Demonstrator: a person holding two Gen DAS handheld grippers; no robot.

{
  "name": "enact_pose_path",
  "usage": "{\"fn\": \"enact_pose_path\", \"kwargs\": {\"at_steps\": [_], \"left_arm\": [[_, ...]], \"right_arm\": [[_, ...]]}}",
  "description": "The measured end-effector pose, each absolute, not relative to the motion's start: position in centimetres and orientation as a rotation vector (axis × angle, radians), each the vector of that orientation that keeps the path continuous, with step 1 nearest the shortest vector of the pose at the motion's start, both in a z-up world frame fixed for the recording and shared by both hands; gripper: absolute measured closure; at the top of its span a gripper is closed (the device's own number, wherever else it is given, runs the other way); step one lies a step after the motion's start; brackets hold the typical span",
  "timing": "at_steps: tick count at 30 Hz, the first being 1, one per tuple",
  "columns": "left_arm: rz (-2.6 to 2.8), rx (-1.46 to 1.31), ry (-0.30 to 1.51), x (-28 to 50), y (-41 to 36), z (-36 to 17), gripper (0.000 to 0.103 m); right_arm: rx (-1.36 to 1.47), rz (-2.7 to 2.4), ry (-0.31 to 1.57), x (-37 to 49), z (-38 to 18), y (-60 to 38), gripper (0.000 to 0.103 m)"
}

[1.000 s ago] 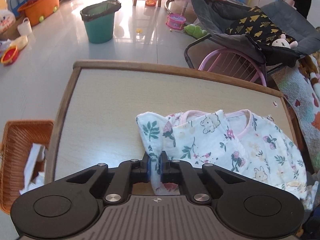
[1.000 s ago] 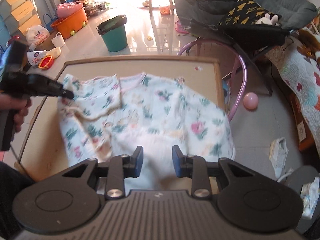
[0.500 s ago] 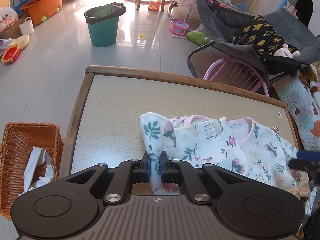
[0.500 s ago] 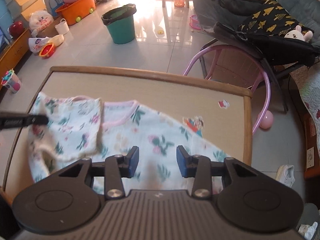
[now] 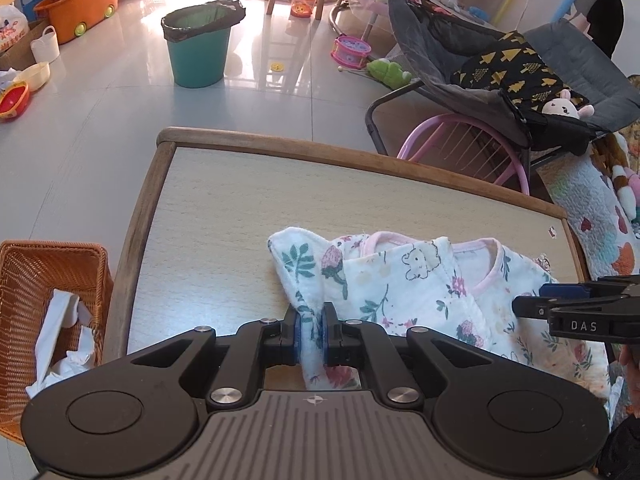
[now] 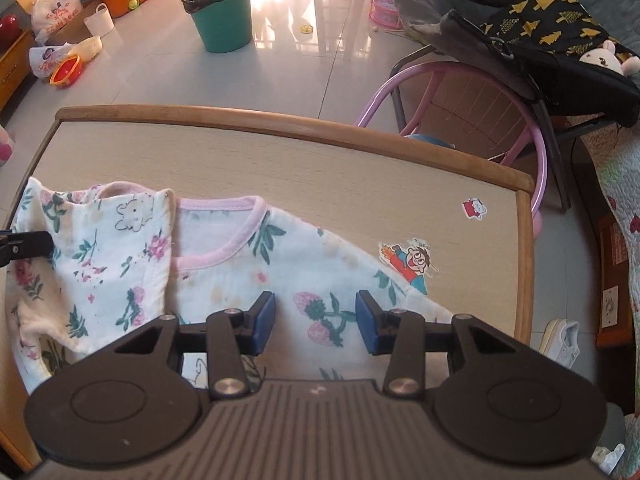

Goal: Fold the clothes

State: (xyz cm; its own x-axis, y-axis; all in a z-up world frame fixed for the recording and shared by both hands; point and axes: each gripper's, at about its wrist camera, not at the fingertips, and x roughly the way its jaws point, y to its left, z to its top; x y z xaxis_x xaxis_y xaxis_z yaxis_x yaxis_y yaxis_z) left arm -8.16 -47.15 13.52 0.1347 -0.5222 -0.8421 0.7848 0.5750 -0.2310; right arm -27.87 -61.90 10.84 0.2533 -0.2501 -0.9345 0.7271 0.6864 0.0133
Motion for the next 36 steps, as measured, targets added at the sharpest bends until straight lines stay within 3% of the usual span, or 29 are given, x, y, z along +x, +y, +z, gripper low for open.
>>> {"fn": "enact_pose_path", "kwargs": {"at_steps": [4,6,8,32,36], "left_arm": [[-0.967,0.292,1.074,-8.1,-47.1,13.6,0.093],[-0.968,0.290,1.073,-8.2,-47.2,13.6,0.093],[-0.970,0.283,1.074,-8.2,-47.4,13.7,0.093],[-0.953,0.291,1.023,-7.0,-50.4,14.1,0.090],[-0.943,0.305,1.031,-6.5,-49.5,13.9,0.084]], "right_arm": [[0.489,-0.693,1.133,-27.9,11.0,-61.8,0.073],[0.486,-0.692,1.133,-27.9,11.0,-61.9,0.094],[0.476,-0.698,1.130,-28.0,11.0,-62.0,0.101],[0.392,-0.806,1.121,-28.0,10.6,-65.8,0.102],[0.388,-0.812,1.120,-28.3,10.6,-65.8,0.100]]}}
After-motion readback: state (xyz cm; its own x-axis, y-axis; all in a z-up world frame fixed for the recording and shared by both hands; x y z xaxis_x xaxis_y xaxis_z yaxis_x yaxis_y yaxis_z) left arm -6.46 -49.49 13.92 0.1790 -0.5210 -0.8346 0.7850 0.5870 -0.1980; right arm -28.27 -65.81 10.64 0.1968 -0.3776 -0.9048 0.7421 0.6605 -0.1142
